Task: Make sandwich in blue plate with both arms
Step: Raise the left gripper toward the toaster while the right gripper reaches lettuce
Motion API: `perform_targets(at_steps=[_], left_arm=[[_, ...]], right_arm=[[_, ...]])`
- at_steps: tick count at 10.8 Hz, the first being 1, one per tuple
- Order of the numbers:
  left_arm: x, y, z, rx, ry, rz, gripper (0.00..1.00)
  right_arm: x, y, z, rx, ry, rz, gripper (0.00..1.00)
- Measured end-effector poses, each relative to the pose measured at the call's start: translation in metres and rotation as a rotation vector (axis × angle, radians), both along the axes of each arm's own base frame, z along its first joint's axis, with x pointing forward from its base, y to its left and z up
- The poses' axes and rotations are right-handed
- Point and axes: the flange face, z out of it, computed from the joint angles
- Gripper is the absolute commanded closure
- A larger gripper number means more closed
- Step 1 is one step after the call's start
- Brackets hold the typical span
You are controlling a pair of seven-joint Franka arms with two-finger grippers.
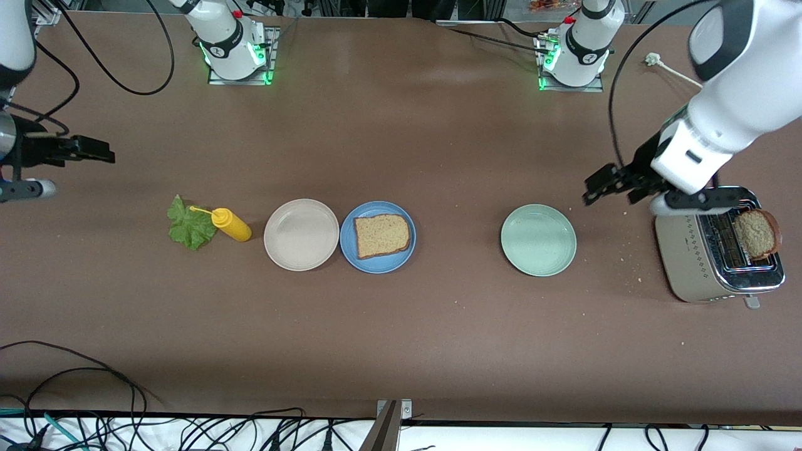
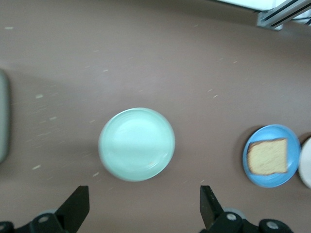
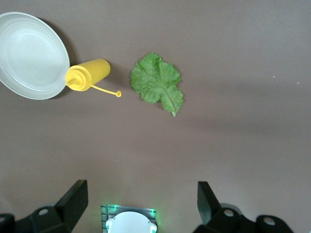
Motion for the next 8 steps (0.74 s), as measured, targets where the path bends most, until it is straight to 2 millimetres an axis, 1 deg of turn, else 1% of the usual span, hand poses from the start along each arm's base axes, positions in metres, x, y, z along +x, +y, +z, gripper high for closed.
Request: perform_targets(at_steps=[2, 3, 4, 5, 6, 7, 8], left_arm=[[-0.026, 0.024, 0.033, 0.109, 0.013, -0.011, 0.0], [-0.037, 0.032, 0.048, 0.153, 0.015, -0.014, 0.0], [-0.048, 0.038, 0.057, 0.176, 0.029, -0.011, 0.0], [-0.055, 0.048, 0.063, 0.186, 0.048, 0.002, 0.0], [-0.056, 0.061, 0.064, 0.188, 0.068, 0.026, 0.0], [-0.054, 0.073, 0.064, 0.188, 0.077, 0.048, 0.0], [-0.052, 0.078, 0.062, 0.189, 0.081, 0.058, 0.0]], right_arm=[[0.014, 0.0, -0.038, 0.002, 0.001, 0.005, 0.0], [0.018, 0.0, -0.061, 0.001, -0.012, 0.015, 0.0], [0.02, -0.001, -0.088, 0.003, -0.03, 0.037, 0.0], [0.019, -0.003, -0.118, 0.004, -0.049, 0.052, 0.0], [0.015, -0.005, -0.149, 0.004, -0.067, 0.059, 0.0], [0.008, -0.006, -0.178, 0.006, -0.083, 0.071, 0.0], [0.003, -0.009, -0.202, 0.01, -0.096, 0.087, 0.0]])
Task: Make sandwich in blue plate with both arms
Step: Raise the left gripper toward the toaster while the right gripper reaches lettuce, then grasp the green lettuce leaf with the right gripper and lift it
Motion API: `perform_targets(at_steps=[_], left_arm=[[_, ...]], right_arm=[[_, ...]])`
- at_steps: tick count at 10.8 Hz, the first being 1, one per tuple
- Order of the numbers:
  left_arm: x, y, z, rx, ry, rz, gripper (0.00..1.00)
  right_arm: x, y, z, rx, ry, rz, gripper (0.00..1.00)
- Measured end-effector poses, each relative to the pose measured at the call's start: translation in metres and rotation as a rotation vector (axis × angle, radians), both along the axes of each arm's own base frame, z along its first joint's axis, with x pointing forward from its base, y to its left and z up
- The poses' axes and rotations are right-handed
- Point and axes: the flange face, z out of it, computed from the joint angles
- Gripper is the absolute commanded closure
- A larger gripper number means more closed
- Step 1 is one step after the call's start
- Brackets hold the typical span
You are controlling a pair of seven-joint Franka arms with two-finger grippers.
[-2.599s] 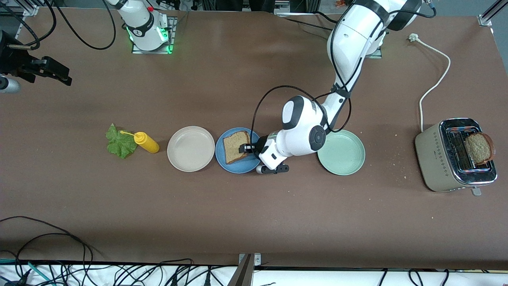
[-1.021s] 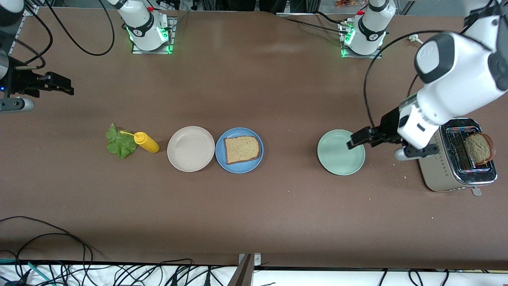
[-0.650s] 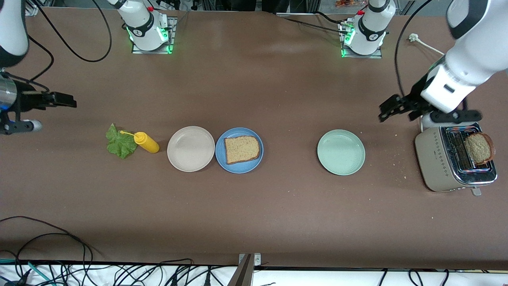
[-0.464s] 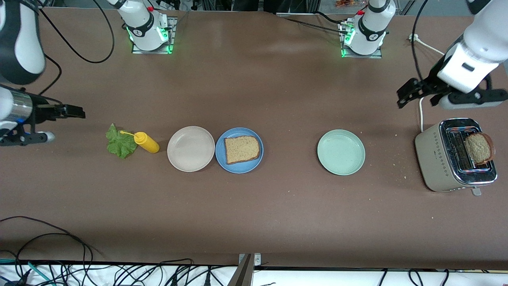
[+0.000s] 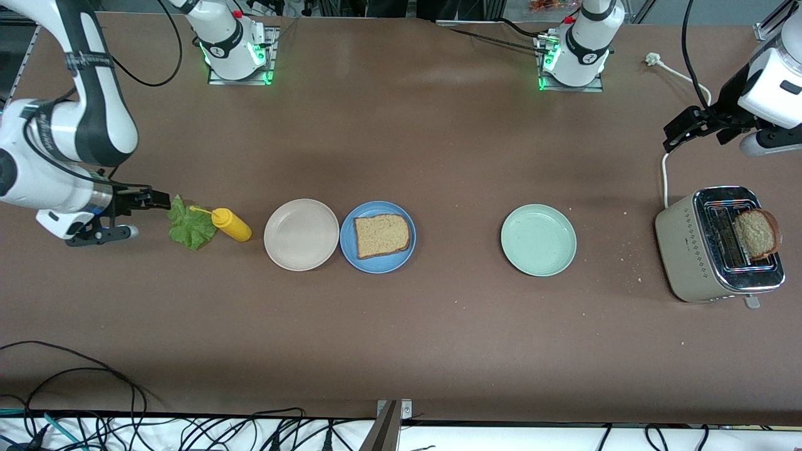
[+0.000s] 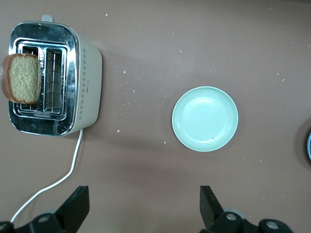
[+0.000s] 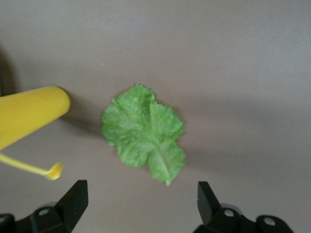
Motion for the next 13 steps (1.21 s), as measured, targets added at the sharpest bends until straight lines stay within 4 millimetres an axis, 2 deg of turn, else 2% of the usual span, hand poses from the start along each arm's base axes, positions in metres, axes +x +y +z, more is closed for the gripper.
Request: perform_targets(at_steps=[3, 5, 6, 7, 8, 9, 13], left_arm=[[0.004, -0.002, -0.005, 0.002, 0.007, 0.068, 0.0], [0.005, -0.001, -0.006, 0.003, 0.009, 0.092, 0.0], [0.005, -0.001, -0.006, 0.003, 0.01, 0.093, 0.0], [0.006, -0.001, -0.006, 0.003, 0.01, 0.093, 0.0], [0.006, -0.001, -0.007, 0.004, 0.011, 0.093, 0.0], [0.006, -0.001, -0.007, 0.004, 0.011, 0.094, 0.0], [0.006, -0.001, -0.006, 0.004, 0.01, 0.094, 0.0]], right_arm=[[-0.005, -0.019, -0.059, 0.008, -0.011, 0.02, 0.02], [-0.005, -0.02, -0.094, 0.011, -0.006, 0.022, 0.13], [-0.006, -0.019, -0.11, 0.012, -0.008, 0.024, 0.38], [-0.008, -0.018, -0.125, 0.014, -0.002, 0.025, 0.68], [-0.01, -0.017, -0.137, 0.017, 0.008, 0.027, 0.87], [-0.01, -0.016, -0.142, 0.018, 0.013, 0.029, 0.97], [-0.007, -0.013, -0.137, 0.019, 0.001, 0.034, 1.0]])
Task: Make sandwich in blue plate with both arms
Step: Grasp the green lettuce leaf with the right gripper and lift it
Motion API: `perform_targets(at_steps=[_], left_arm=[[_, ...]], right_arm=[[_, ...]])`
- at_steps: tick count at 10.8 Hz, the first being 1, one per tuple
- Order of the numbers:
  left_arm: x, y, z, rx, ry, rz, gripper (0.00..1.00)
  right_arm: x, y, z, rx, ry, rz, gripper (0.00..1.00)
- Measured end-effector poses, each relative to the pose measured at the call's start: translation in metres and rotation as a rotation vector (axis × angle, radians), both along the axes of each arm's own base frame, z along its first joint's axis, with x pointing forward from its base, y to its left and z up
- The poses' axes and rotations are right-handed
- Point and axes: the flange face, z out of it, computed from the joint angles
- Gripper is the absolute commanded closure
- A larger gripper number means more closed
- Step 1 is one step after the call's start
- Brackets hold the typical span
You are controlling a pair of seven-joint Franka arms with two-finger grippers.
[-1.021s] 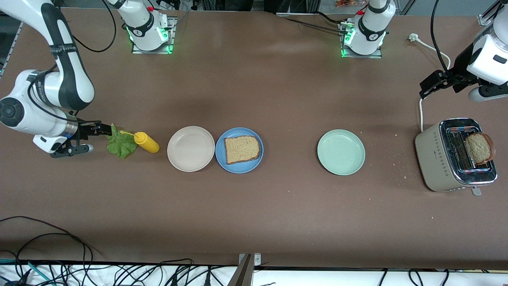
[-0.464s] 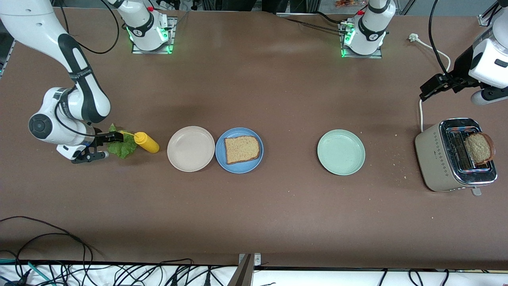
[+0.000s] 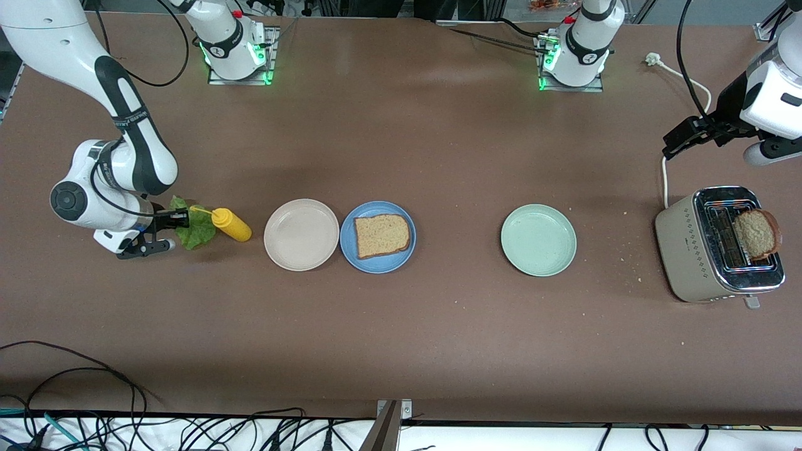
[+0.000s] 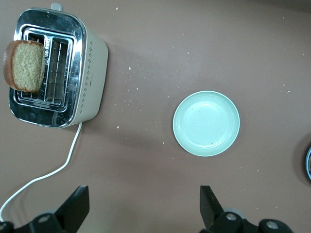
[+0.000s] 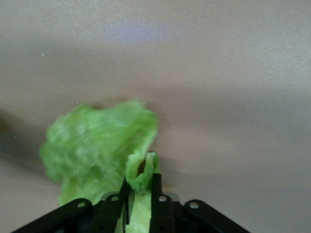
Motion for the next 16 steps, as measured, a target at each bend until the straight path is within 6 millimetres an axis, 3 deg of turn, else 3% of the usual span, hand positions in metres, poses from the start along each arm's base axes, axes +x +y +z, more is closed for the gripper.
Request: perform_targets(at_steps=[5, 8, 11, 13, 15, 16], left_arm=[[0.0, 0.0, 0.0, 0.0, 0.0, 0.001, 0.0], [0.0, 0.0, 0.0, 0.0, 0.0, 0.001, 0.0], [0.0, 0.002, 0.0, 0.0, 0.0, 0.005, 0.0], [0.0, 0.005, 0.0, 0.0, 0.0, 0.01, 0.0], [0.001, 0.005, 0.0, 0.0, 0.0, 0.011, 0.0], [0.001, 0.005, 0.0, 0.0, 0.0, 0.012, 0.0]], right_arm=[[0.014, 0.001, 0.014, -0.003, -0.031, 0.004, 1.0], [0.037, 0.007, 0.048, -0.004, 0.003, 0.018, 1.0], [0.059, 0.007, 0.106, -0.038, 0.054, 0.044, 1.0], [0.069, 0.005, 0.157, -0.053, 0.111, 0.042, 1.0], [0.074, 0.018, 0.217, -0.058, 0.142, 0.051, 1.0], [0.074, 0.034, 0.243, -0.063, 0.134, 0.063, 1.0]])
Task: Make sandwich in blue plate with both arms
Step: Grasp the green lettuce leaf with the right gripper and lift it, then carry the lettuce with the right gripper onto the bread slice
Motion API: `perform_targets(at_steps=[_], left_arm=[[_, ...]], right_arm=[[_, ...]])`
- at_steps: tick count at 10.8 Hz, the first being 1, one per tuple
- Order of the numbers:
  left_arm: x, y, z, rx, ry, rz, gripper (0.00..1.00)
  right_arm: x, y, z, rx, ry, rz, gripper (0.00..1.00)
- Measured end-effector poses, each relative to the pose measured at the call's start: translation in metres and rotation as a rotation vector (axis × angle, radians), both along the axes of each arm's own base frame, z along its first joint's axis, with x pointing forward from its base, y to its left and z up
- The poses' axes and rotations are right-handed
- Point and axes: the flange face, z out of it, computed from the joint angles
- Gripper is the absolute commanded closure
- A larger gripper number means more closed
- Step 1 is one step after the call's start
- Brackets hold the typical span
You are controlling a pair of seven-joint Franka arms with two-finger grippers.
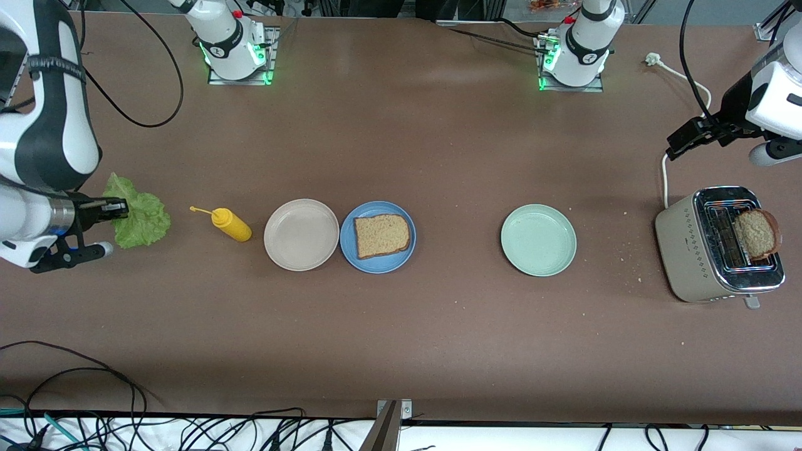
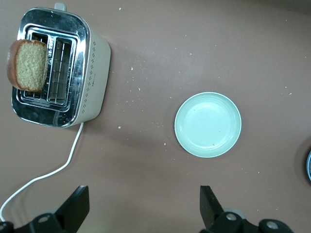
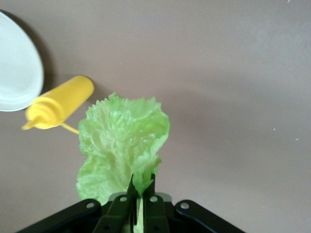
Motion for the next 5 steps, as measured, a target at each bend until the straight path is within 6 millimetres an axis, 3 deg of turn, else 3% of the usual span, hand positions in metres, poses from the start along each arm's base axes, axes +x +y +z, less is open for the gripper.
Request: perform_targets(at_steps=[2, 5], left_arm=[[0.0, 0.0, 0.0, 0.0, 0.0, 0.0, 0.0], [0.0, 0.0, -0.001, 0.0, 0.002, 0.001, 0.0]], right_arm=[[-0.005, 0.053, 0.037, -0.005, -0.031, -0.025, 1.0], [-0.02, 0.154, 0.049, 0.035, -0.046, -0.097, 1.0]])
